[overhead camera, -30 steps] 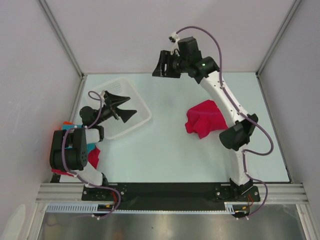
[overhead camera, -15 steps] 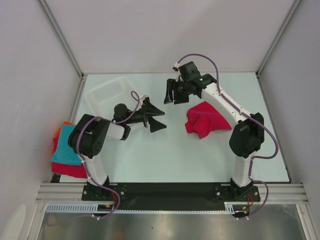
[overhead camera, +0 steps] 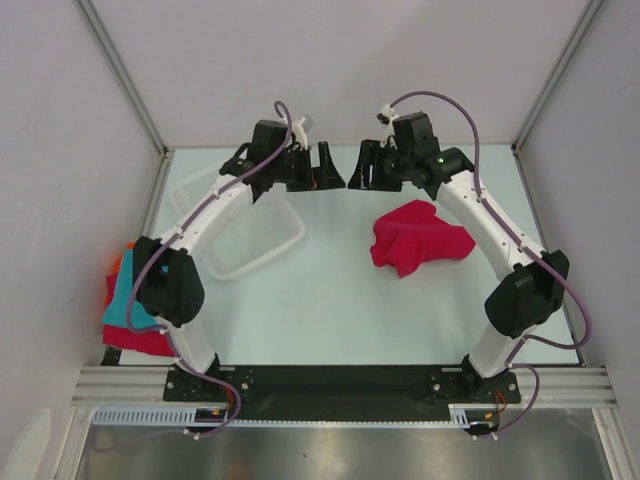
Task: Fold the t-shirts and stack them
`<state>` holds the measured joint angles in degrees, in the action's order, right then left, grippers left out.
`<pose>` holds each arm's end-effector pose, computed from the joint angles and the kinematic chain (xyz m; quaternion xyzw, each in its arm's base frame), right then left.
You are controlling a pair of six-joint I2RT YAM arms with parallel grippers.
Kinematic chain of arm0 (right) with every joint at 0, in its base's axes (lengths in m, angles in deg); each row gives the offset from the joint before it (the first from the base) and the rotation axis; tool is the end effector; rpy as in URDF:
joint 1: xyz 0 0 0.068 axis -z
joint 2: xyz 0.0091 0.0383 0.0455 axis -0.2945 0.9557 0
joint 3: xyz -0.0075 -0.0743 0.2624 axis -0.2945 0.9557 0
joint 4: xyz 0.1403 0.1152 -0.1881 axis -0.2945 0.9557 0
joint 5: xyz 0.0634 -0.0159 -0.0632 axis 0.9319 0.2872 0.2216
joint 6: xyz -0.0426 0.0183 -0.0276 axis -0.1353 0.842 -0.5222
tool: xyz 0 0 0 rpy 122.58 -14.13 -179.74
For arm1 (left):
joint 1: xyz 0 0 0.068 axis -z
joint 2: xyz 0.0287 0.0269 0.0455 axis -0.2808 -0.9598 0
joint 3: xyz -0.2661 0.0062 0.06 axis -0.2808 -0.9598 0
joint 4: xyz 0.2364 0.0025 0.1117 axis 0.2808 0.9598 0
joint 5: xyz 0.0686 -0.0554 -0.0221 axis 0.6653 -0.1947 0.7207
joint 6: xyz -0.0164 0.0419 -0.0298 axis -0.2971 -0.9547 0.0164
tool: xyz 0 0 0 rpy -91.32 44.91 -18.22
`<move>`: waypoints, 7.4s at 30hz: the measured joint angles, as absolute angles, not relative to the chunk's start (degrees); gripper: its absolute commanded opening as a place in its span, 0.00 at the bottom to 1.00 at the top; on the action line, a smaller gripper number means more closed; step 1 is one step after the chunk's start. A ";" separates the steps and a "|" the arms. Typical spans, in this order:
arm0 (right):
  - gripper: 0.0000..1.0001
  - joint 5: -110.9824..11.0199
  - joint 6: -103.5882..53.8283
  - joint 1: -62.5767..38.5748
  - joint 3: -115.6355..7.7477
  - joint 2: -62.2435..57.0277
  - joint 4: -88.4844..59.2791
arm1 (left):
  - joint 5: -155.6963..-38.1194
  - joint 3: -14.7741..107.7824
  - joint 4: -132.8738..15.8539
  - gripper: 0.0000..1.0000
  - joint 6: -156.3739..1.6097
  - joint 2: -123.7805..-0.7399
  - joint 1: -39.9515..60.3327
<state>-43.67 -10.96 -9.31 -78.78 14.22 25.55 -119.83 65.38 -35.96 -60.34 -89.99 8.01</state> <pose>0.3397 0.1785 0.3788 -0.0974 0.8891 0.2736 0.3537 0.3753 -0.1898 0.3218 0.0975 0.8488 -0.4174 0.3094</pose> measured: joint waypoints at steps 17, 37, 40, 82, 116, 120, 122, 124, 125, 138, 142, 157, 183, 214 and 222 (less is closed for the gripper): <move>0.61 -43.82 -10.96 -9.05 -72.28 12.84 24.66 | -78.78 54.63 -5.93 1.00 -77.00 -87.76 17.23; 0.60 -43.86 -10.55 -9.99 -65.49 11.95 21.88 | -49.10 38.02 -18.71 0.99 -74.83 -68.26 36.18; 0.59 -43.89 -10.50 -10.03 -64.31 11.42 21.73 | -47.63 36.29 -22.34 1.00 -77.02 -64.81 37.89; 0.59 -45.79 -11.03 -6.25 -52.83 -0.34 21.45 | -61.55 26.04 -33.71 0.99 -69.21 -73.05 32.73; 0.58 -43.12 -13.94 -2.99 -49.92 -1.74 21.16 | -69.69 26.87 -19.22 0.98 -55.29 -65.05 -5.33; 0.58 -42.29 -13.76 -3.02 -49.95 0.12 20.48 | -69.14 30.61 -20.62 0.98 -57.08 -62.56 1.25; 0.57 -42.14 -13.74 -3.17 -49.95 0.71 20.46 | -69.14 32.70 -21.03 0.98 -58.09 -61.07 4.64; 0.58 -42.11 -13.74 -3.41 -49.95 1.04 20.46 | -69.23 35.11 -21.49 0.98 -59.18 -60.06 7.15; 0.57 -42.11 -13.72 -3.52 -49.99 1.15 20.48 | -69.40 36.22 -21.60 0.98 -59.66 -59.76 7.81; 0.57 -43.10 -12.86 -6.01 -52.53 3.27 20.96 | -82.21 42.04 -25.21 0.98 -65.65 -68.68 8.44; 0.57 -43.93 -12.86 -6.27 -53.49 3.25 21.66 | -86.54 46.34 -25.45 0.98 -67.66 -77.22 8.66; 0.57 -47.16 -13.39 -5.11 -53.75 -1.10 26.23 | -98.27 61.58 -26.15 0.98 -68.16 -96.00 7.24; 0.57 -46.27 -13.76 -4.50 -50.34 -2.89 25.90 | -99.28 45.53 -28.00 0.96 -62.22 -88.70 -12.58; 0.56 -48.37 -11.95 -6.93 -47.87 -11.22 27.85 | -101.62 85.77 -13.97 0.96 -63.53 -107.21 -25.15; 0.56 -49.66 -11.33 -9.05 -47.85 -11.03 28.68 | -99.63 86.23 -11.37 0.96 -62.90 -107.65 -29.26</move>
